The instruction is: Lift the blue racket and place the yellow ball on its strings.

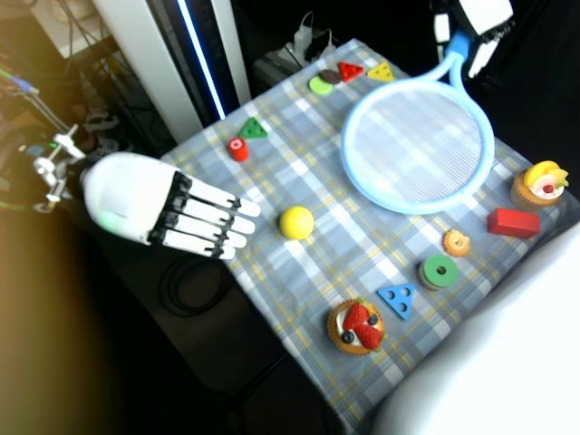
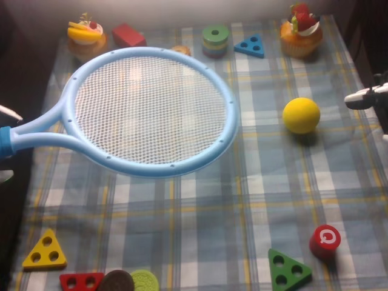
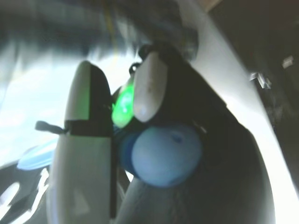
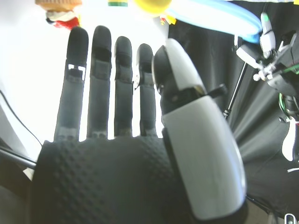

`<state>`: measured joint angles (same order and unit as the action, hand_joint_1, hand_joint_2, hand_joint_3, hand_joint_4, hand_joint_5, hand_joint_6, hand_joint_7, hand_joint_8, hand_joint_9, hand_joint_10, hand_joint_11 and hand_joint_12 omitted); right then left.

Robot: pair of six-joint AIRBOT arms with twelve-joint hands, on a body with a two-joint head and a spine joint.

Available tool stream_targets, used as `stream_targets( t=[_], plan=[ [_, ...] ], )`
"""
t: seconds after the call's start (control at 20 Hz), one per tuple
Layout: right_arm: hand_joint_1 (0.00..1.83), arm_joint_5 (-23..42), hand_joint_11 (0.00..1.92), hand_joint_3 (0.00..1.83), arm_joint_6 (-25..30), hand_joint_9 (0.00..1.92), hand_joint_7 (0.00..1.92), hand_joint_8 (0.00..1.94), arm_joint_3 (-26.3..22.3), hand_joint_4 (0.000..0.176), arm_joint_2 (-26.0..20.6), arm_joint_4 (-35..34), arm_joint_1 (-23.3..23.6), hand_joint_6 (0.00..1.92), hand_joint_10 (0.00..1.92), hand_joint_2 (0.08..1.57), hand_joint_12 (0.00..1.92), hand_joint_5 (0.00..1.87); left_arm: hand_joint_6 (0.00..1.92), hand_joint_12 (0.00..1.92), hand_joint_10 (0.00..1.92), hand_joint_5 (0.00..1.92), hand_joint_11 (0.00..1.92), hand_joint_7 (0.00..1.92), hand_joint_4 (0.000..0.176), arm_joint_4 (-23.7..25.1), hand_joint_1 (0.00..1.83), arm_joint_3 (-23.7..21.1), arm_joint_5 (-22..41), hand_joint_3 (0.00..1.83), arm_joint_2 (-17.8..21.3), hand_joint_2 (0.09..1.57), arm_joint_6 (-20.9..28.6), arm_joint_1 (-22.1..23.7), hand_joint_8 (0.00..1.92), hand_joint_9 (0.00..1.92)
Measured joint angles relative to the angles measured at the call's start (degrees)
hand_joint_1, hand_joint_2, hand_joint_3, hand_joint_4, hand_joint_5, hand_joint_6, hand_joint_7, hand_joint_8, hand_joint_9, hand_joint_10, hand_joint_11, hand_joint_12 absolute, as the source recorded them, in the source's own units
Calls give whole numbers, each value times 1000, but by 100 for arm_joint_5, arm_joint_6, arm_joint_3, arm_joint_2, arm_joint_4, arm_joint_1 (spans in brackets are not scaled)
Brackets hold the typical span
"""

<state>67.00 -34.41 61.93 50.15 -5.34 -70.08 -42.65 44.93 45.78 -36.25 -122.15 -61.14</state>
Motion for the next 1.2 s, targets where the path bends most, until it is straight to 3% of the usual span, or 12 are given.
stream_targets(
  t=[0.2, 0.25, 0.3, 0.4, 0.6, 0.7, 0.9, 1.0, 1.05, 1.1, 1.15, 1.2],
  plan=[
    [872, -256, 357, 3, 2, 557, 567, 0, 214, 0, 52, 330, 533, 0, 0, 1218, 412, 518, 1921, 1921, 1921, 951, 1503, 1265, 176, 527, 1743, -376, 586, 0, 223, 1157, 531, -83, 1921, 1497],
    [885, -398, 355, 6, 7, 548, 539, 0, 315, 0, 114, 529, 789, 0, 0, 1142, 454, 484, 1921, 1921, 1921, 974, 1463, 1283, 176, 688, 1704, -474, 748, 0, 260, 1174, 540, -138, 1921, 1503],
    [893, -568, 289, 4, 61, 524, 510, 0, 428, 19, 203, 763, 1019, 0, 0, 1101, 568, 451, 1921, 1921, 1921, 1002, 1457, 1300, 176, 754, 1698, -573, 820, 0, 302, 1176, 540, -162, 1921, 1513],
    [939, -931, 163, 1, 308, 517, 513, 0, 643, 14, 374, 1187, 1327, 0, 2, 1030, 832, 441, 1921, 1921, 1921, 998, 1461, 1291, 176, 835, 1700, -680, 1001, 0, 321, 1176, 544, -269, 1921, 1498],
    [1063, -1749, 206, 0, 654, 584, 562, 14, 1040, 0, 699, 1961, 1902, 10, 22, 962, 906, 480, 1921, 1921, 1921, 971, 1526, 1298, 176, 876, 1794, -785, 1283, 0, 374, 1171, 549, -326, 1921, 1531],
    [1059, -2009, 211, 0, 710, 599, 570, 3, 1169, 15, 831, 2205, 2120, 1, 11, 954, 948, 475, 1921, 1921, 1921, 978, 1541, 1320, 176, 898, 1797, -785, 1298, 0, 372, 1158, 544, -326, 1921, 1550],
    [1092, -2446, 380, 1, 741, 760, 694, 11, 1357, 10, 1060, 2544, 2352, 3, 35, 953, 981, 568, 1921, 1921, 1921, 967, 1549, 1320, 176, 881, 1781, -785, 1300, 0, 372, 1172, 544, -337, 1921, 1549],
    [1091, -2577, 430, 0, 743, 910, 849, 31, 1438, 5, 1119, 2592, 2387, 4, 84, 952, 1239, 659, 1921, 1921, 1921, 1001, 1581, 1343, 176, 881, 1743, -785, 1303, 0, 372, 1196, 544, -339, 1921, 1560],
    [1178, -2638, 419, 0, 743, 779, 1087, 58, 1469, 0, 1143, 2597, 2387, 13, 776, 948, 1521, 849, 1921, 1921, 1921, 1014, 1598, 1351, 176, 872, 1735, -785, 1303, 0, 361, 1195, 544, -339, 1921, 1565],
    [1178, -2673, 419, 0, 743, 779, 1087, 58, 1488, 0, 1156, 2594, 2389, 13, 776, 948, 1521, 849, 1921, 1921, 1921, 1014, 1598, 1351, 176, 876, 1735, -785, 1298, 0, 358, 1195, 544, -343, 1921, 1565],
    [1258, -2680, 275, 0, 745, 711, 1142, 838, 1513, 0, 1163, 2549, 2430, 699, 665, 1065, 1463, 1032, 1921, 1921, 1921, 1032, 1591, 1350, 176, 883, 1766, -785, 1300, 0, 361, 1182, 544, -343, 1921, 1561],
    [1258, -2671, 275, 0, 739, 711, 1142, 838, 1523, 0, 1161, 2546, 2435, 699, 665, 1065, 1463, 1032, 1921, 1921, 1921, 1032, 1591, 1350, 176, 881, 1766, -785, 1300, 0, 358, 1182, 544, -343, 1921, 1561]
  ],
)
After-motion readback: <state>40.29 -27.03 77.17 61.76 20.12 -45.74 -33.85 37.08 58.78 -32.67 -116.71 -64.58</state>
